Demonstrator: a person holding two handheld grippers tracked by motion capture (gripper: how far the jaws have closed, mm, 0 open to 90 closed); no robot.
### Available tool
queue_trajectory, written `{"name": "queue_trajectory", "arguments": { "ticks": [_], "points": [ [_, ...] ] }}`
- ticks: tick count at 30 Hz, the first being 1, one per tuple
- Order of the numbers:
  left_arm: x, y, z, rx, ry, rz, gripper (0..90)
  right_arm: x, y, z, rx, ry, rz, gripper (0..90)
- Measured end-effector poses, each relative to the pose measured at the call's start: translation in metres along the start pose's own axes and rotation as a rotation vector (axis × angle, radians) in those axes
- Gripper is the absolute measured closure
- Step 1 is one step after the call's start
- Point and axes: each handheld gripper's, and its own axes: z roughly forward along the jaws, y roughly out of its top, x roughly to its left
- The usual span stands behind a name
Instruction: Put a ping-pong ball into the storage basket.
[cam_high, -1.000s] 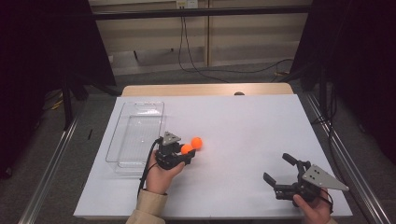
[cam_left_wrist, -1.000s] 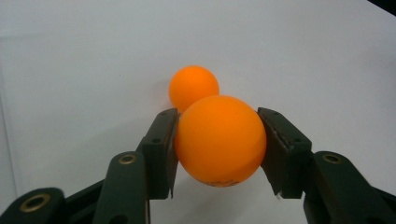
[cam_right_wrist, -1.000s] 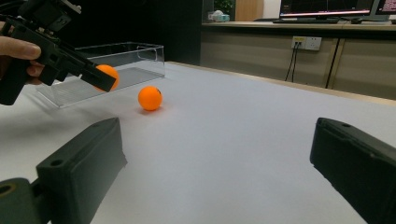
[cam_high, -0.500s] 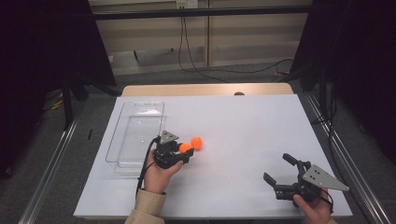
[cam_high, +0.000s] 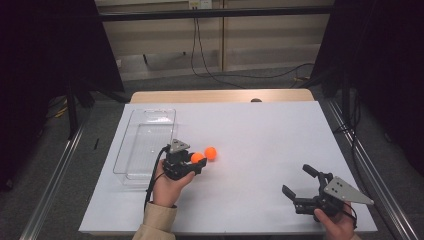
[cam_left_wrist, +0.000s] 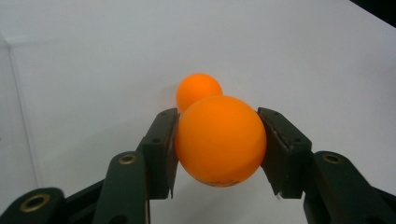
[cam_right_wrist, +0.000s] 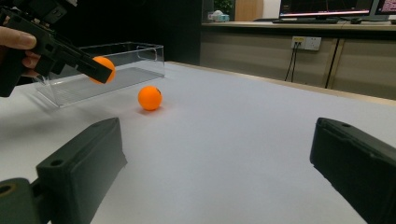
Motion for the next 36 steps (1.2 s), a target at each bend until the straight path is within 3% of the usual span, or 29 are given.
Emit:
{"name": "queue_trajectory", "arguments": {
  "ticks": [36],
  "points": [
    [0.011, 0.006, -0.016, -0.024, 0.015, -0.023, 50.8, 0.000, 0.000, 0.000, 0.001, -0.001, 0.000, 2.4]
  ]
}}
